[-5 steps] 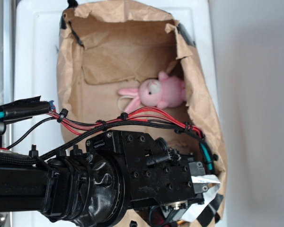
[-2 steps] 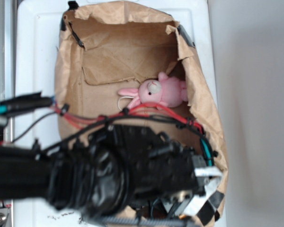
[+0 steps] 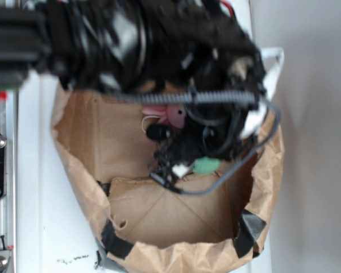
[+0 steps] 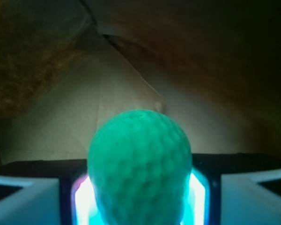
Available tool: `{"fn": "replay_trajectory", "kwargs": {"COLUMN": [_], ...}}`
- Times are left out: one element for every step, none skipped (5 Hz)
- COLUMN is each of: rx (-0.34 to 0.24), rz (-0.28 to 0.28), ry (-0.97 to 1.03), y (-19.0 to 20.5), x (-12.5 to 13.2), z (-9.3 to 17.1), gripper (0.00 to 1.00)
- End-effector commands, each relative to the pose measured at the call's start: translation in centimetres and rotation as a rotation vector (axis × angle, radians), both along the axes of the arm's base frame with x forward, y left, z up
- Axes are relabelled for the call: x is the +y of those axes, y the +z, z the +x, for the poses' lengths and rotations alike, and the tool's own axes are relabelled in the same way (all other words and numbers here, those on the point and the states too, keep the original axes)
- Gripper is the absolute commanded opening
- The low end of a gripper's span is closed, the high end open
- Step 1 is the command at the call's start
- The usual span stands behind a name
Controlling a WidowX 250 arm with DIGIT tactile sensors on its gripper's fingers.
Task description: Grab the green ball.
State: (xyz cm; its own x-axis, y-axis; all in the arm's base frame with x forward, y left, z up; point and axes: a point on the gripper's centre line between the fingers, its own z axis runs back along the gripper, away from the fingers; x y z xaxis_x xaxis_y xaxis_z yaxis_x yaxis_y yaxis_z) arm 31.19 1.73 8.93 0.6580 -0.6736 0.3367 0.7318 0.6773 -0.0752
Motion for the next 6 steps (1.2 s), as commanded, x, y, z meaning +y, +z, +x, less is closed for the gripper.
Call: {"fn": "replay_trajectory", "kwargs": {"rx": [-0.141,-0.135,-0.092,0.010,0.096,0.125], "rz": [0.156,0.221,0.278,0.258,0.248,0.209], "ry": [0.370,0.472,0.477,0.556,0.569,0.633], "y": [7.3,8.0,8.9,10.2,11.3,12.1], "x": [0.7,-0.6,-1.2,-1.1,-0.8,0.0], "z": [-1.1,-1.5,-1.7,-2.2,-2.8,-3.0], "gripper": [0.00,0.00,0.00,0.00,0.00,0.00]}}
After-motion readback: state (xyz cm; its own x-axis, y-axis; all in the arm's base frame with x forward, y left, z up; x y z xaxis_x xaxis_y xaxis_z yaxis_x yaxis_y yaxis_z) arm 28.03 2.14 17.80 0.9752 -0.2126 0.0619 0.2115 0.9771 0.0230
